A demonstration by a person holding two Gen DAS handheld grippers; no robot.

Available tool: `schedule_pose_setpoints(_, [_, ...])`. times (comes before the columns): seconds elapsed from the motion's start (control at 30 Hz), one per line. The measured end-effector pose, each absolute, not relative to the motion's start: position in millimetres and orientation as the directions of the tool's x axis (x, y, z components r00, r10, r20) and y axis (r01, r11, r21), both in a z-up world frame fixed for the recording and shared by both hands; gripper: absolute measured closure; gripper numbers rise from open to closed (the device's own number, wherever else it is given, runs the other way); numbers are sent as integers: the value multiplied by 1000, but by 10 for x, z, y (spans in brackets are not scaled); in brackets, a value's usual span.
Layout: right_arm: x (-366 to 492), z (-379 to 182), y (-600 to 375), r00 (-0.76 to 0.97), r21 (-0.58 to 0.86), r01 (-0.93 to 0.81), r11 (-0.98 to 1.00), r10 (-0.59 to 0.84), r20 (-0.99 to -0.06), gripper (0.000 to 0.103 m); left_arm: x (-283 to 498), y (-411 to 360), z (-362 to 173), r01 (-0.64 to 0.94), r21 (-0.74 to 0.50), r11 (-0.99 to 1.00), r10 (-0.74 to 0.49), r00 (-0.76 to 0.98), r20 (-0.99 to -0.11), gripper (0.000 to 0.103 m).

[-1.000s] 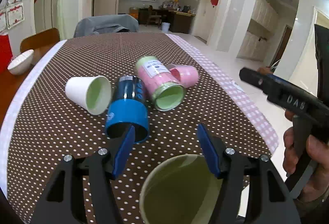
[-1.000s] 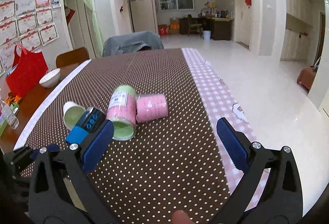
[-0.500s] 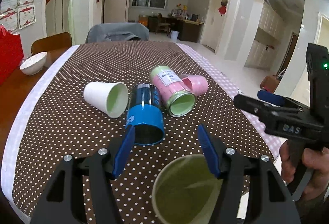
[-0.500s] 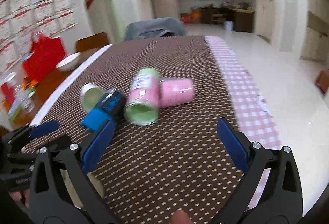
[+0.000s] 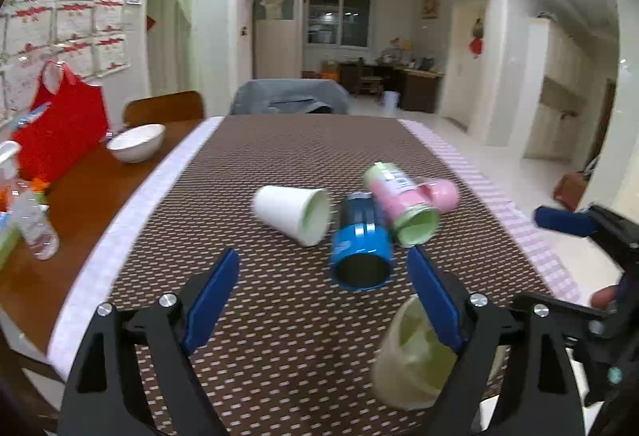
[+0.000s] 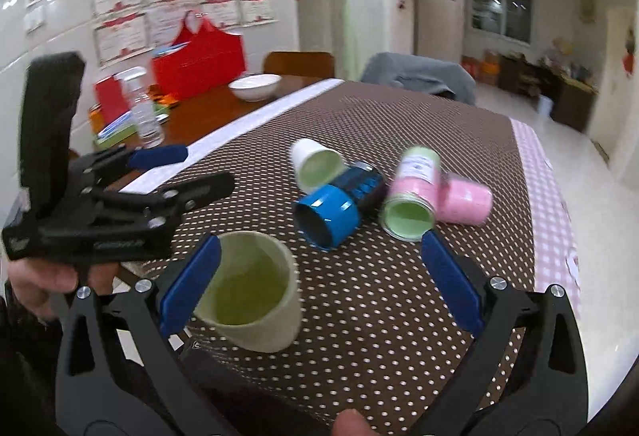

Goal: Flip cup upside down
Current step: 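Grasp the pale green cup with the right tool while the left tool releases it, then rotate the held pale green cup with the right tool, turning its base up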

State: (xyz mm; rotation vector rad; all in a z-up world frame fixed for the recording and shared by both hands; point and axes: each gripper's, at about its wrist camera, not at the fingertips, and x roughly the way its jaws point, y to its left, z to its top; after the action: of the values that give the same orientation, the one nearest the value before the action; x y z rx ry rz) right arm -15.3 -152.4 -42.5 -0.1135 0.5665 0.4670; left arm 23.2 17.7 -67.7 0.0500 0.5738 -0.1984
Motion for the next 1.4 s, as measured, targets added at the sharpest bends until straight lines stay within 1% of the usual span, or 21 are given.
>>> schedule_pose_setpoints(0.03, [-193, -409, -1482, 746, 7, -466, 885, 397, -535, 5, 226, 203, -669, 185, 7, 983, -151, 823, -548, 12])
schedule_pose_setpoints(0.1, [-254, -388, -1418, 748, -19, -484, 875, 403, -527, 5, 197, 267, -654, 165, 28, 986, -124, 832, -541, 11])
schedule_pose_setpoints(0.3, [-439, -349, -1173, 730, -111, -567, 816, 436, -526, 5, 106, 399, -617, 171, 36, 985, -126, 837, -533, 11])
schedule_pose_setpoints(0.43, [-515, -386, -941, 703, -191, -632, 751, 452, -550, 5, 50, 489, -640, 172, 42, 984, -124, 839, -530, 11])
schedule_pose_setpoints(0.57, [-465, -393, -746, 683, -240, -664, 708, 445, -578, 5, 51, 642, -690, 132, 49, 990, -86, 842, -532, 11])
schedule_pose_setpoints(0.67, [-295, -430, -597, 663, -264, -681, 683, 422, -619, 5, 64, 804, -753, 91, 49, 995, -49, 834, -549, 11])
schedule_pose_setpoints(0.77, [-180, -593, -517, 681, -357, -661, 660, 327, -655, 5, 88, 914, -814, 63, 31, 998, -35, 823, -567, 11])
schedule_pose_setpoints(0.83, [-132, -687, -589, 686, -379, -644, 664, 284, -670, 5, 106, 915, -848, 64, 20, 998, -41, 820, -571, 11])
schedule_pose_setpoints(1.0, [11, -686, -1047, 676, -235, -579, 780, 300, -673, 5, 155, 717, -905, 114, 23, 993, -79, 810, -580, 11])
schedule_pose_setpoints(1.07, [81, -688, -1222, 688, -203, -536, 819, 284, -668, 5, 180, 588, -930, 142, 26, 989, -100, 806, -584, 11])
schedule_pose_setpoints(1.17, [203, -733, -1386, 691, -175, -493, 852, 262, -673, 5, 214, 390, -971, 179, 27, 983, -129, 796, -591, 11])
schedule_pose_setpoints(1.27, [315, -860, -1536, 669, -152, -482, 863, 251, -699, 5, 247, 212, -1031, 211, 29, 977, -152, 784, -602, 11])
schedule_pose_setpoints(1.4, [346, -988, -1643, 644, -155, -502, 851, 248, -723, 5, 265, 36, -1133, 244, 30, 969, -173, 762, -624, 11])
